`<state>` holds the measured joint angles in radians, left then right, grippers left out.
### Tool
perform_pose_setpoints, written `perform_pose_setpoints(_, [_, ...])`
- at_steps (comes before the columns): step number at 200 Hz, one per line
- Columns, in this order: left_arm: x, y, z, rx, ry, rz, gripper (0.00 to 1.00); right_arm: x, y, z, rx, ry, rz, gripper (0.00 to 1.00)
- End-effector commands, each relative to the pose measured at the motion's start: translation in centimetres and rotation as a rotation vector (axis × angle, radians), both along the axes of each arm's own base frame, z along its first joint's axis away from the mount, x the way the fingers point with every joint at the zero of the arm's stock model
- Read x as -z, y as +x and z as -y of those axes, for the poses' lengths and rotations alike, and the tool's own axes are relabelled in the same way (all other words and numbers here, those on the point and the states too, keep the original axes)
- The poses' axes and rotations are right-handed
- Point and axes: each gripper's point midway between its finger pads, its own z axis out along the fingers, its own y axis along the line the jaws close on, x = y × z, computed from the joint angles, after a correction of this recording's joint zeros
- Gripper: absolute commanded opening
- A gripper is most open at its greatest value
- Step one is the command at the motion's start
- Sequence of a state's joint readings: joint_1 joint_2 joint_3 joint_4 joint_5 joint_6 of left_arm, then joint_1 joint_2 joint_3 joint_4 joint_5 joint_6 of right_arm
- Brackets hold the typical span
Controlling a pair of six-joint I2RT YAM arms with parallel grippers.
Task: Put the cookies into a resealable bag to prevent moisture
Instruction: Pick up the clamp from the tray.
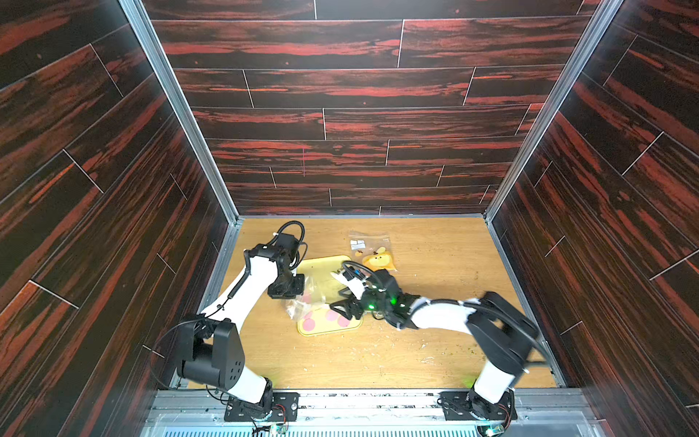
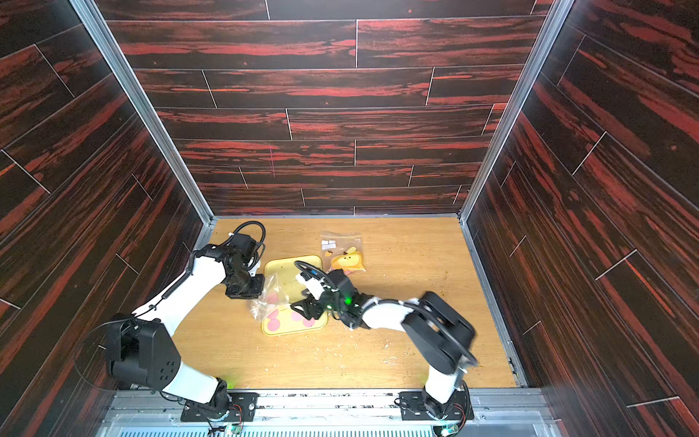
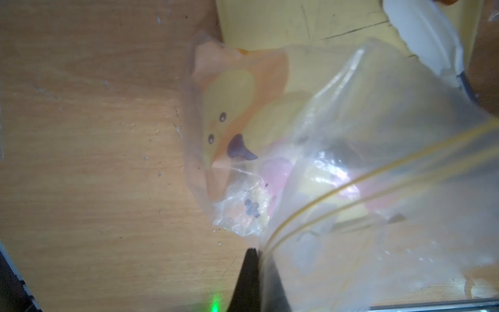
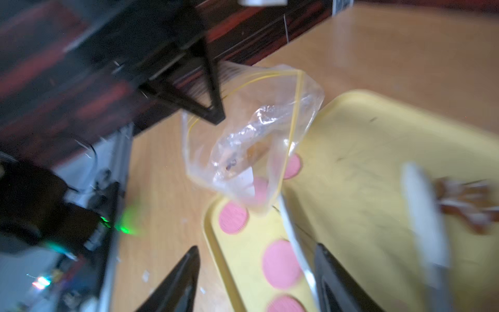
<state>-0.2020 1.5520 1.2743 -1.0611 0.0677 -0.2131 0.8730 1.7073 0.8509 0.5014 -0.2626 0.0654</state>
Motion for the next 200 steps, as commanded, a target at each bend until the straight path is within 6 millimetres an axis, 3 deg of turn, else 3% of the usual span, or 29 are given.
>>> perform_pose_setpoints(1, [-0.2,-0.1,0.2,0.026,-0.013,-0.027,0.0,2.6,0.8,4.1,0.009,-0.213,0.172,0.93])
perform_pose_setpoints(18, [-0.4,0.1,0.2,0.03,-0.011,-0.025,0.0,4.5,0.5,6.9,-0.007,-0.311,0.161,0.95])
perform_pose_setpoints(40, [-0.3,0.4,0.1,0.031,-0.013,-0.028,0.0,6.3,-0.8,8.2,-0.09,-0.38,0.126,0.95])
perform_pose_setpoints(69, [-0.3,0.8,0.4,0.039,-0.024,-0.039,0.0,7.9,-0.8,7.4,-0.154,-0.423,0.103,0.98])
perform_pose_setpoints(113, [-0.6,1.0,0.2,0.045,-0.026,-0.046,0.0,9.7,2.3,6.3,-0.113,-0.487,0.139,0.98])
perform_pose_setpoints(162, [-0.5,0.9,0.3,0.047,-0.041,-0.051,0.0,9.7,3.4,3.4,-0.171,-0.408,0.138,0.88])
perform_pose_setpoints(200, [-0.6,0.7,0.2,0.047,-0.046,-0.052,0.0,11.5,3.1,3.8,-0.207,-0.417,0.062,0.8])
